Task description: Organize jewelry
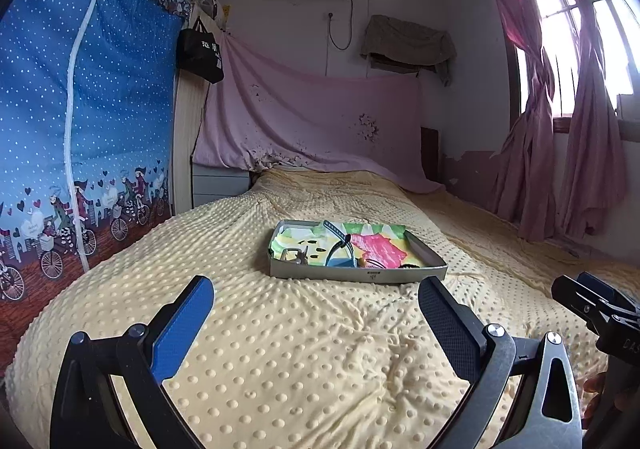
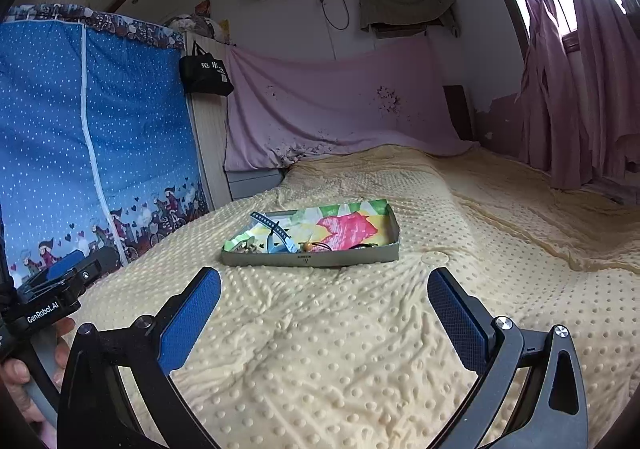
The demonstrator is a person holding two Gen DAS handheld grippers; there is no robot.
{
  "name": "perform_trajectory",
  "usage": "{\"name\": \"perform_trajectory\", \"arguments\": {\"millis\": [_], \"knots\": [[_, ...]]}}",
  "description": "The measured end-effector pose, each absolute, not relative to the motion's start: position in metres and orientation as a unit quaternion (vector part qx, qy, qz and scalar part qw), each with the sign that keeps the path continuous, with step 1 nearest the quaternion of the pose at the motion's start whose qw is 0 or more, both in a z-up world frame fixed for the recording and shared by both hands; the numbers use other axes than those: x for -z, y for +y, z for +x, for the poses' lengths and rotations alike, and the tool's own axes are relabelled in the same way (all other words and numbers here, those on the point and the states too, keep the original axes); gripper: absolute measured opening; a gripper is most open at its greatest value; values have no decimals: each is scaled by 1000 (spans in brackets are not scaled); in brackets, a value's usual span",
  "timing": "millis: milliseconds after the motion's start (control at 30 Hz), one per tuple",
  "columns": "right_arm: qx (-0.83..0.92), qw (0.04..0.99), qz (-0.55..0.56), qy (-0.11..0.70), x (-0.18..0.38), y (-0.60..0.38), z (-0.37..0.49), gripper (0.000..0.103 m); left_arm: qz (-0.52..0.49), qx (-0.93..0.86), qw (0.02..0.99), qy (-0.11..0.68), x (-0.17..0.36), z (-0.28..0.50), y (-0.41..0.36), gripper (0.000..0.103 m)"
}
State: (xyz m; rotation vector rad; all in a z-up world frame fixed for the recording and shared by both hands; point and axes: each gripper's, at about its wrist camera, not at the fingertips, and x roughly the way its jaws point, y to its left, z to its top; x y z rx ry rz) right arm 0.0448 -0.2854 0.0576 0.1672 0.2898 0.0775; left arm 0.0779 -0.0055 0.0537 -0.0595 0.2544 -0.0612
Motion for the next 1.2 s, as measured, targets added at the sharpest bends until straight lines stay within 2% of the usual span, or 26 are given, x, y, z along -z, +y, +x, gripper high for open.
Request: {"name": "perform_trajectory", "arguments": {"millis": [533,1200], "knots": [[-25,984,71,162,-41,-291,31,102,-20,24,989,144,-21,70,-10,103],[-33,983,61,168,-31,-282,36,102,-16,18,990,142,-19,69,-11,103]]}}
